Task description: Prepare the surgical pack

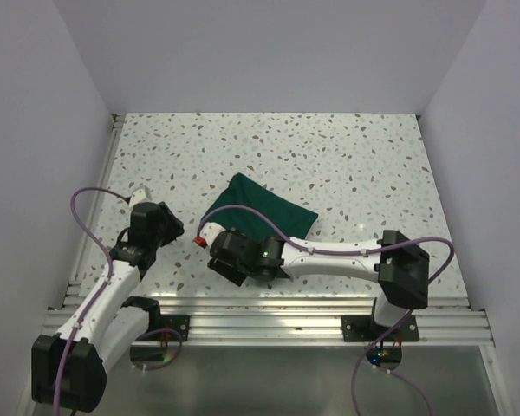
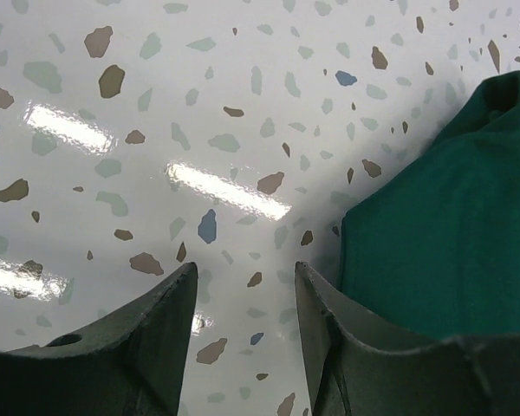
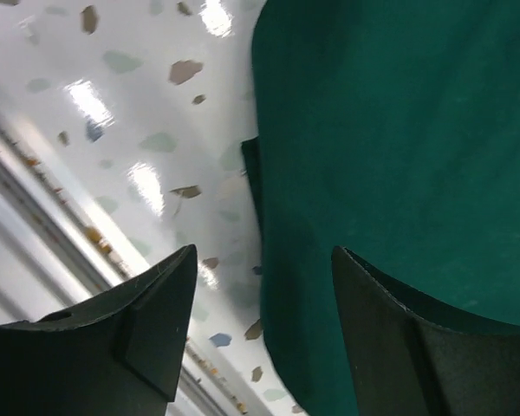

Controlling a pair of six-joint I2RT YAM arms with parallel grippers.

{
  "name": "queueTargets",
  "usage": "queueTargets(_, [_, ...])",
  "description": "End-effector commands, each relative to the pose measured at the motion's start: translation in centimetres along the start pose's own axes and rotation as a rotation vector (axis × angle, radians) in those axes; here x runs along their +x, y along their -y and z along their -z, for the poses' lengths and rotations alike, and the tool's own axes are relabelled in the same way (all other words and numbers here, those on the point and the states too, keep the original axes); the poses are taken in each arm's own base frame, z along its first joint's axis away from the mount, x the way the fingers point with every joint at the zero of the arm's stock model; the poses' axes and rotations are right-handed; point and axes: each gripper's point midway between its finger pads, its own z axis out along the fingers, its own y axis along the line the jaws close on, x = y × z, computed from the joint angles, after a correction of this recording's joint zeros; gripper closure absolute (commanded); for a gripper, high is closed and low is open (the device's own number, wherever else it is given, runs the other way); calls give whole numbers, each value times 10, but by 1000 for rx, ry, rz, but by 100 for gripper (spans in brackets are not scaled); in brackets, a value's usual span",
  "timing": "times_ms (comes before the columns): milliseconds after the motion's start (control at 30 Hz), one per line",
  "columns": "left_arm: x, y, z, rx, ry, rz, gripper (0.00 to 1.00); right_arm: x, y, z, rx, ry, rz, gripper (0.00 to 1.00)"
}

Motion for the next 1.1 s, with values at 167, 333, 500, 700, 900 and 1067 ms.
queueTargets(167, [-15, 8, 7, 41, 34, -15, 48, -22, 30, -16, 212, 29, 104, 38])
queueTargets(333, [-15, 10, 7, 53, 31, -17, 48, -24, 28, -25, 217, 24, 128, 44])
queueTargets(500, [-15, 11, 6, 62, 28, -24, 48, -29, 21, -29, 187, 30, 123, 80])
queueTargets(700, [-9, 15, 2, 101, 17, -41, 48, -42, 14, -24, 47, 60, 35, 100])
queueTargets(900, [0, 19, -4, 128, -20, -66, 48, -48, 41, -22, -149, 102, -185, 100])
queueTargets(1067, [15, 28, -6, 218, -56, -71, 46, -53, 58, -12, -275, 148, -318, 100])
